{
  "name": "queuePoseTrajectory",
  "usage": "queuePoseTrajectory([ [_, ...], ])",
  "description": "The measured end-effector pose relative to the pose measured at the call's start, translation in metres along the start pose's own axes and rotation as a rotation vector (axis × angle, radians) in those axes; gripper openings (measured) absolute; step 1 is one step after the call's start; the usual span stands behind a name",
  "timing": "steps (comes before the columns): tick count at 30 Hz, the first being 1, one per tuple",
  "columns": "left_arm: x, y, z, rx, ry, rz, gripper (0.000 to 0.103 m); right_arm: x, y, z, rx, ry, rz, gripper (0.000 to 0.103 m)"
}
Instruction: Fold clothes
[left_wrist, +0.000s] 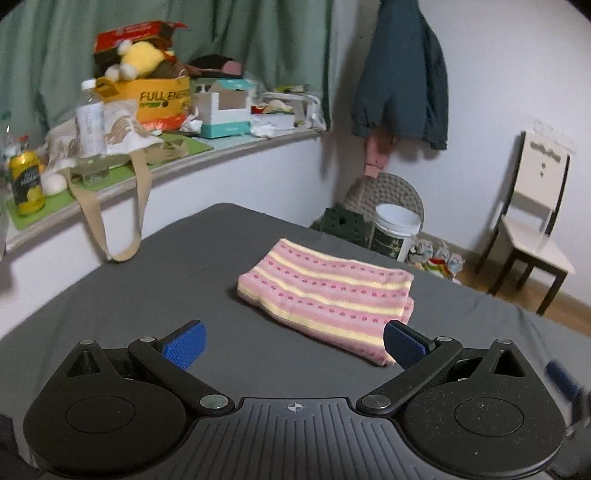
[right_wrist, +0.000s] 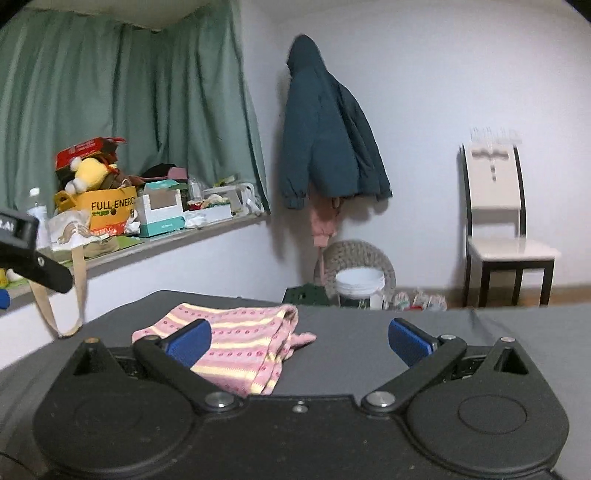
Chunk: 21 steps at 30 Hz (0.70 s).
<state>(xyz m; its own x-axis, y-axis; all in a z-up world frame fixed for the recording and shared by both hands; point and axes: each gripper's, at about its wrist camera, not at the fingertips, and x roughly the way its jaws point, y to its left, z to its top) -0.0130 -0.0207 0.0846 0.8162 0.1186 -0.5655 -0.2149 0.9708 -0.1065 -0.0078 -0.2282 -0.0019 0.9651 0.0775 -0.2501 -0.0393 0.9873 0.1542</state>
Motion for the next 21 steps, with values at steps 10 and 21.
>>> queuePoseTrajectory([
  [10,-0.002,-0.001,0.006,-0.036,-0.016,-0.083,0.103,-0.012,0.003,0.004,-0.024,-0.084,-0.120,0.103],
  [21,-0.002,-0.013,0.003,0.120,0.113,0.011,0.103,-0.010,0.016,0.011,-0.143,0.083,-0.068,0.103],
])
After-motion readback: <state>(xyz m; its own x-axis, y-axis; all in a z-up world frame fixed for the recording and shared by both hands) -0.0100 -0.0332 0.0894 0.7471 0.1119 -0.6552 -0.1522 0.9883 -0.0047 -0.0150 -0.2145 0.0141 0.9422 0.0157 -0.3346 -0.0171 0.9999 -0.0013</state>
